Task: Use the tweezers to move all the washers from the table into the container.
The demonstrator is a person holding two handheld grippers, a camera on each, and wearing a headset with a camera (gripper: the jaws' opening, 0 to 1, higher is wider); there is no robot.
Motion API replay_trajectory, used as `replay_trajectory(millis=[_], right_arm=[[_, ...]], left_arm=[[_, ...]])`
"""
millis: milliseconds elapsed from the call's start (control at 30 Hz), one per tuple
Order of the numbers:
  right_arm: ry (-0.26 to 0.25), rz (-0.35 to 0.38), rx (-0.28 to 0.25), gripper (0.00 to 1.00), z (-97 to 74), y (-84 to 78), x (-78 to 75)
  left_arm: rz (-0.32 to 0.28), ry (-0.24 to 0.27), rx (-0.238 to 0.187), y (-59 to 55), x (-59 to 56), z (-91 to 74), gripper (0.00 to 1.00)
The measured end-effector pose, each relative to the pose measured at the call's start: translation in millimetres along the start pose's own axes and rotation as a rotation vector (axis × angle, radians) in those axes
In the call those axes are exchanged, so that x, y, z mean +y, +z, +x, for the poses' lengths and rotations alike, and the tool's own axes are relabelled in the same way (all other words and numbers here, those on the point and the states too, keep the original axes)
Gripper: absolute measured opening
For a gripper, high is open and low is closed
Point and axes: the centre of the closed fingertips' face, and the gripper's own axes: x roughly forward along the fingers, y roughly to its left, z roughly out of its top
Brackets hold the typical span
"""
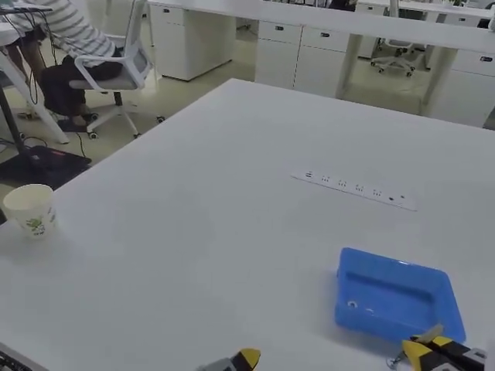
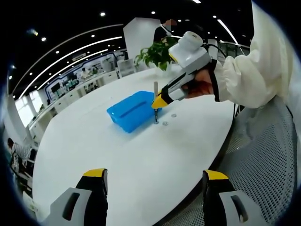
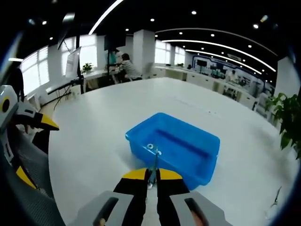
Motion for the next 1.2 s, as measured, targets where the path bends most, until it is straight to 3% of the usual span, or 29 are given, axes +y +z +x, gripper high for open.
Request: replay_trajectory(millis=[300, 433, 533, 733, 867, 1200], right_arm=[[0.017, 0.022, 0.001, 0.02, 2.9, -1.4, 0.9], [0.028, 0.133, -0.002, 0.0, 2.5, -1.2, -5.1], [0.035, 0.17, -0.002, 0.0, 1.6, -2.2, -9.0], [0.039, 0.146, 0.004, 0.01, 1.8, -3.7, -10.7], [0.032, 0.194, -0.003, 0.03, 2.7, -2.9, -12.1], [0.02, 0.113, 0.005, 0.03, 4.0, -3.9, -8.9]], left_arm=[[0.0, 0.004, -0.001, 0.4, 0.7, 0.1, 0.85], [0.002, 0.003, 0.0, 0.2, 0.6, 0.3, 0.84], [0.0, 0.003, 0.001, 0.1, 0.7, 0.4, 0.84], [0.004, 0.001, 0.001, 0.2, 0.1, 0.3, 0.84], [0.005, 0.002, 0.003, -0.2, 0.3, 0.5, 0.84], [0.008, -0.002, 0.007, -0.5, -0.3, 0.6, 0.84]])
